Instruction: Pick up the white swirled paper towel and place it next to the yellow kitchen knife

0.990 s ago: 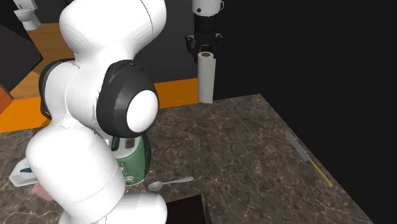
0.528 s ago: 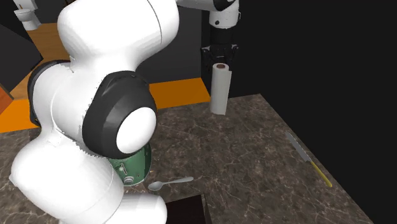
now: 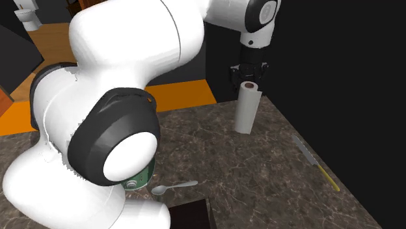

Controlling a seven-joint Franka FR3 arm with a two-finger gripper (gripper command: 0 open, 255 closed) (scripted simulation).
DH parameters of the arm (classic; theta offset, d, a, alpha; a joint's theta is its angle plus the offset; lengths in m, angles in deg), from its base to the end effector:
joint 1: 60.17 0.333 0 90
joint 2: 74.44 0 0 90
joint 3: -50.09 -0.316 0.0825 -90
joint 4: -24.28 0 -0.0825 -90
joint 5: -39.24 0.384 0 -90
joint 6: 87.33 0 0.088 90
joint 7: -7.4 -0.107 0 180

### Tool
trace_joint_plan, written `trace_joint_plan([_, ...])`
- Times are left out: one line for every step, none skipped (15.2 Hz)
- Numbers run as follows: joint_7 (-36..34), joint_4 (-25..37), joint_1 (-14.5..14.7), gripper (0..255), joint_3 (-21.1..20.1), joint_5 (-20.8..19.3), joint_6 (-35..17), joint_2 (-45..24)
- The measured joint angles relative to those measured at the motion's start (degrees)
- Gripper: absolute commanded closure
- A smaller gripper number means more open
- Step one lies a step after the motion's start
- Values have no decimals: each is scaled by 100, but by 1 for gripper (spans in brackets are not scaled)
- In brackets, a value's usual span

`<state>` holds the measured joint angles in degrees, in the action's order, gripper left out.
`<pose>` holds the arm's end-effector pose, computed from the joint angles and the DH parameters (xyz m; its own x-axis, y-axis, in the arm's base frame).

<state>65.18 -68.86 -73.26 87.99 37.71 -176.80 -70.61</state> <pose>0.3267 -0.4261 0.6263 0.9928 0.1194 0.0061 0.1195 -0.9927 -0.0172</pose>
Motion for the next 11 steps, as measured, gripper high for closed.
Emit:
trace_joint_plan([155, 24, -69, 255, 92, 39, -38, -74])
trace_joint_plan([305, -33, -138, 255, 170, 22, -81, -56])
trace_joint_plan([447, -59, -202, 255, 248, 33, -126, -79])
trace_joint_plan([604, -71, -273, 255, 335, 59, -175, -126])
trace_joint_plan([746, -85, -336, 255, 411, 83, -222, -169])
trace_joint_plan([905, -133, -410, 255, 497, 120, -316, -233])
trace_joint_plan([1077, -57, -488, 255, 586, 176, -303, -323])
trace_joint_plan([1255, -87, -573, 255, 675, 227, -383, -396])
trace_joint_plan([1408, -86, -647, 255, 749, 275, -428, -465])
trace_joint_plan([1524, -152, -703, 255, 802, 293, -510, -490])
trace_joint_plan([1669, -176, -778, 255, 870, 321, -559, -531])
